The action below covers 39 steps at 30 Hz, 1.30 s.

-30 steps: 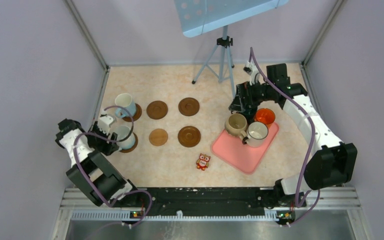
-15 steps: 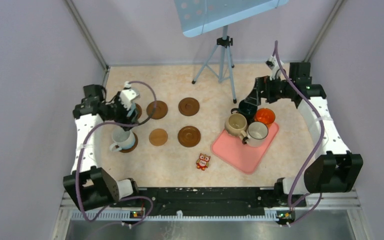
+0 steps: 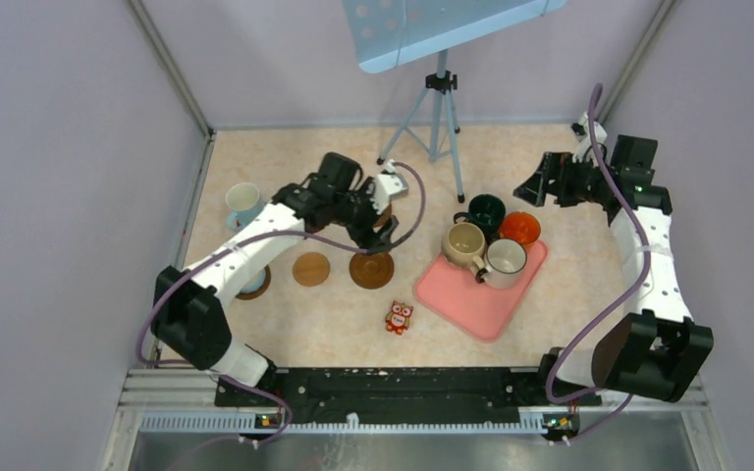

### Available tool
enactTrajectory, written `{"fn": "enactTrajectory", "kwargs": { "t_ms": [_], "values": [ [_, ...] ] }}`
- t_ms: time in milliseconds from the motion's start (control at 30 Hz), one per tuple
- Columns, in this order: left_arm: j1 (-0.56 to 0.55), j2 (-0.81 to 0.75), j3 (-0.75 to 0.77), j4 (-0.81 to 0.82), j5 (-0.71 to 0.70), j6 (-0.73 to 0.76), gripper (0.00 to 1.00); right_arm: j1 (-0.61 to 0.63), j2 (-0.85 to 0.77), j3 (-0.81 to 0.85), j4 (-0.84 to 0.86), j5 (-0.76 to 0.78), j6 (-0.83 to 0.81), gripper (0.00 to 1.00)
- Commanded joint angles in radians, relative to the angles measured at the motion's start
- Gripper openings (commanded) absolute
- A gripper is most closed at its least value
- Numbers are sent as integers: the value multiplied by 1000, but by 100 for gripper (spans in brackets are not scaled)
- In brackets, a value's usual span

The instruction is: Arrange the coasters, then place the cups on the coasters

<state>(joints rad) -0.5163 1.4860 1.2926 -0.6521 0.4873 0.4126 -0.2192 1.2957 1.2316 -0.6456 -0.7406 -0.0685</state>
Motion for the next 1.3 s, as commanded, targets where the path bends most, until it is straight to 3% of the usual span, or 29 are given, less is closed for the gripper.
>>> {"fn": "enactTrajectory", "kwargs": {
  "t_ms": [0,200,367,667,1033,1267],
  "values": [
    [-177,45,61,173,-78,-160,84,-23,-36,-28,91,-10,23,99],
    [-415,181,106,257,-166,-250,76,-67,-36,-67,143,-7,45,99],
    [-499,315,187,255,-222,-267,66,-100,-37,-73,163,21,49,99],
    [-537,451,294,280,-231,-272,54,-112,-43,-97,180,47,42,99],
    [-563,580,417,251,-224,-284,48,-128,-50,-80,175,66,36,99],
    [-588,602,435,231,-227,-287,31,-141,-49,-79,173,58,37,99]
  ]
}}
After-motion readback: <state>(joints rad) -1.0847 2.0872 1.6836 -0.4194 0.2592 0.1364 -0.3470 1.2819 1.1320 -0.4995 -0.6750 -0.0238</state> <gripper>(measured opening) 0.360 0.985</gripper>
